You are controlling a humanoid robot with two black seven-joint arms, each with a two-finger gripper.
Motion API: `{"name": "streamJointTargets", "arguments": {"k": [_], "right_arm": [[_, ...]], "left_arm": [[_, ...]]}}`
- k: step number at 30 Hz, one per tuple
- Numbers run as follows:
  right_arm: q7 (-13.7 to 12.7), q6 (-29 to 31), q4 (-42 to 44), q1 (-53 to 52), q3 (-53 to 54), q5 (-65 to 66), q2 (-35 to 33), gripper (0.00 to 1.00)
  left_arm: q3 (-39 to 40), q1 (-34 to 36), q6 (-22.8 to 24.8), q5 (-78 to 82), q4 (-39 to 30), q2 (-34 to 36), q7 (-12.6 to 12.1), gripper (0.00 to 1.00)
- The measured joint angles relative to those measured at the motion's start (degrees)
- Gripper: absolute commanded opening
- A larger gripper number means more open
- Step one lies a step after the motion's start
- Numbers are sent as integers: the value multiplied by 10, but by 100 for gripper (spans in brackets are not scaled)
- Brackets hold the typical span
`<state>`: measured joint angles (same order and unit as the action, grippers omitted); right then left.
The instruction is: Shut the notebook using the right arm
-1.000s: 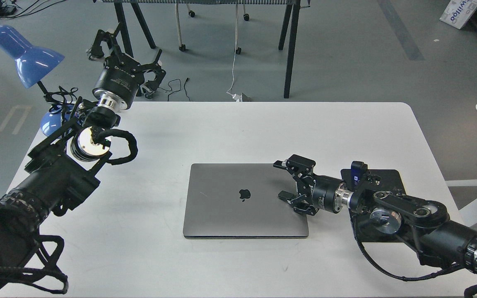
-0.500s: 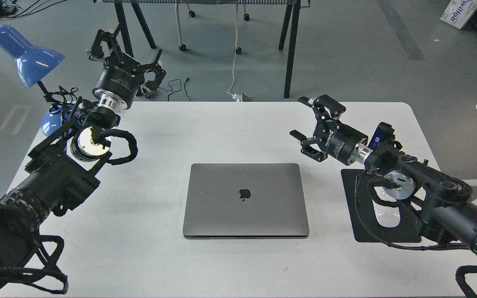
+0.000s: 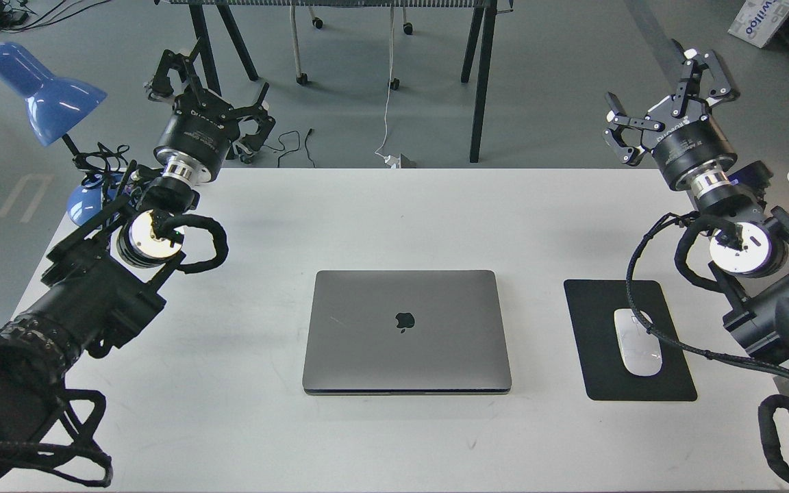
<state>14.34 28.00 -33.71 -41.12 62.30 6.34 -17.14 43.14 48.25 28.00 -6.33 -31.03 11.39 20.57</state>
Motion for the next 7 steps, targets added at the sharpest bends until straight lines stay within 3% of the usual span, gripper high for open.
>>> {"name": "streamJointTargets", "arguments": {"k": [7], "right_arm": [[4,0,13,4,-2,-21,1,100]], "left_arm": [[3,0,0,0,0,-1,0,100]]}}
